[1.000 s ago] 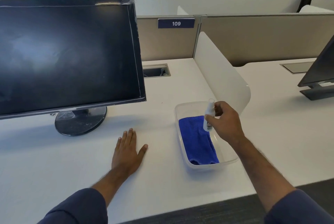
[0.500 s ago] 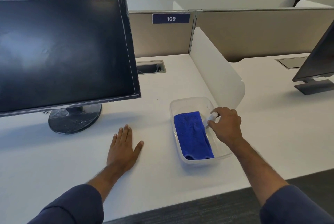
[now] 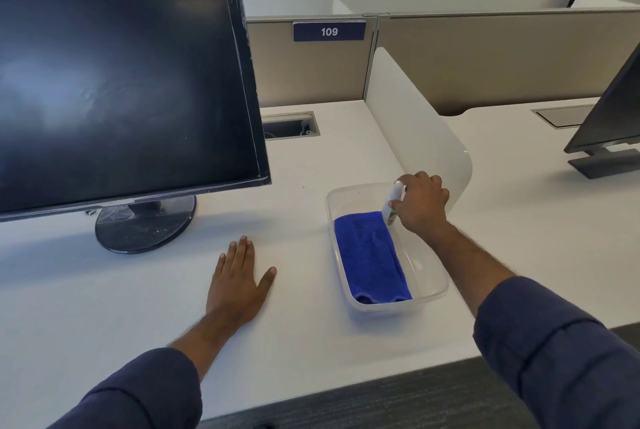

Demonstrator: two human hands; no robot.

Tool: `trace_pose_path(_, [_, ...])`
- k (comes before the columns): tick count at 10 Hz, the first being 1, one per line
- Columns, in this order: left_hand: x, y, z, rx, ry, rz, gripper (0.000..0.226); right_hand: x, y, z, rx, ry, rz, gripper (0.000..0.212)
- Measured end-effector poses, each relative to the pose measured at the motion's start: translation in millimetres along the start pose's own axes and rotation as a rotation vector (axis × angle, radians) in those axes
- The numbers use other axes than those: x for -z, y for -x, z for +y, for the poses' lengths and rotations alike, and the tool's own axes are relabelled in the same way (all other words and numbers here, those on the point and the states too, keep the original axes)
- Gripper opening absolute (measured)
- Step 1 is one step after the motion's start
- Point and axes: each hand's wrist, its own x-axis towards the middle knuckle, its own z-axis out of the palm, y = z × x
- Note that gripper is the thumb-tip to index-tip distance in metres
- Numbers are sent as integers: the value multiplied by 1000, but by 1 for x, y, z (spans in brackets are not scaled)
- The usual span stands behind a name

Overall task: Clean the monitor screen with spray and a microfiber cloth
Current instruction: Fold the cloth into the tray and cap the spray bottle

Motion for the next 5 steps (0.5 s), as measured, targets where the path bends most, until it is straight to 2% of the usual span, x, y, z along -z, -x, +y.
trace_pose_path(5, [3, 1, 1, 0, 45, 24, 83, 4, -1, -8, -44, -64, -3, 67])
